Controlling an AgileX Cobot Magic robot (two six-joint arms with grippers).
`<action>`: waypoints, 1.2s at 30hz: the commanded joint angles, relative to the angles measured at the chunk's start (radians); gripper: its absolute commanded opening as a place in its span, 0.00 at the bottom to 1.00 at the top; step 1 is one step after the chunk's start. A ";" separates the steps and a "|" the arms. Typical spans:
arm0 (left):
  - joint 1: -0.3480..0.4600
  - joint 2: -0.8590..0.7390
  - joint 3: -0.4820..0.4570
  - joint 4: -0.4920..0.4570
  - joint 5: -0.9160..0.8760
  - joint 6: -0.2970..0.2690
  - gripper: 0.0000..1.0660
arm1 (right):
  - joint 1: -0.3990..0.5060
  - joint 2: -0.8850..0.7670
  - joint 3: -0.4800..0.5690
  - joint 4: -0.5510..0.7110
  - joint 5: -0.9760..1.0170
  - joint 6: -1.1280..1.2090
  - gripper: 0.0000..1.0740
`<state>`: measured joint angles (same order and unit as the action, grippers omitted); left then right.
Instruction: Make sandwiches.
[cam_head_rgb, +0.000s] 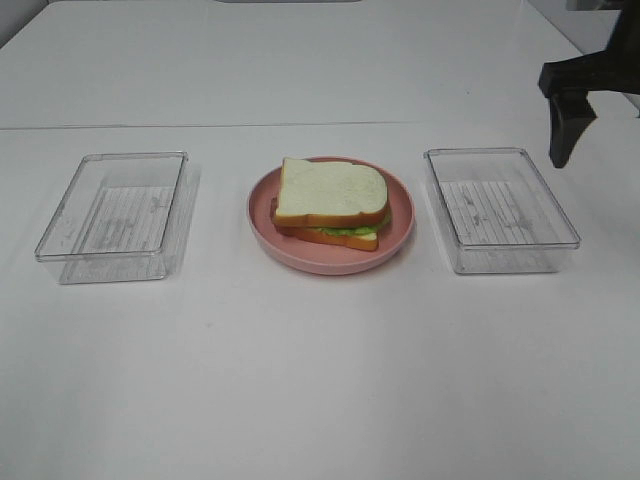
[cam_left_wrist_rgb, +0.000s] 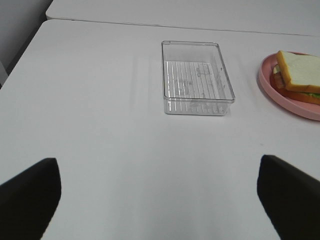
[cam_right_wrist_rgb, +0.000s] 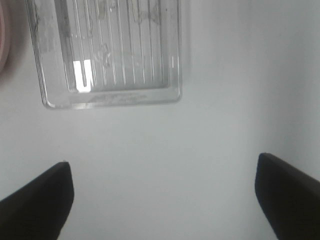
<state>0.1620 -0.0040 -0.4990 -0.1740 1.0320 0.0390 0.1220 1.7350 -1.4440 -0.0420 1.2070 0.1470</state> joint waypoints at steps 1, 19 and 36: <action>0.004 -0.020 0.001 -0.013 -0.001 -0.003 0.94 | 0.000 -0.190 0.150 -0.002 0.009 0.000 0.86; 0.004 -0.020 0.001 -0.013 -0.002 -0.003 0.94 | 0.000 -1.031 0.581 -0.003 -0.090 0.001 0.85; 0.004 -0.020 0.001 -0.013 -0.002 -0.003 0.94 | 0.000 -1.733 0.857 -0.055 -0.125 -0.004 0.85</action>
<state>0.1620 -0.0040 -0.4990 -0.1750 1.0320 0.0390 0.1220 0.0200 -0.5920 -0.0870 1.0970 0.1480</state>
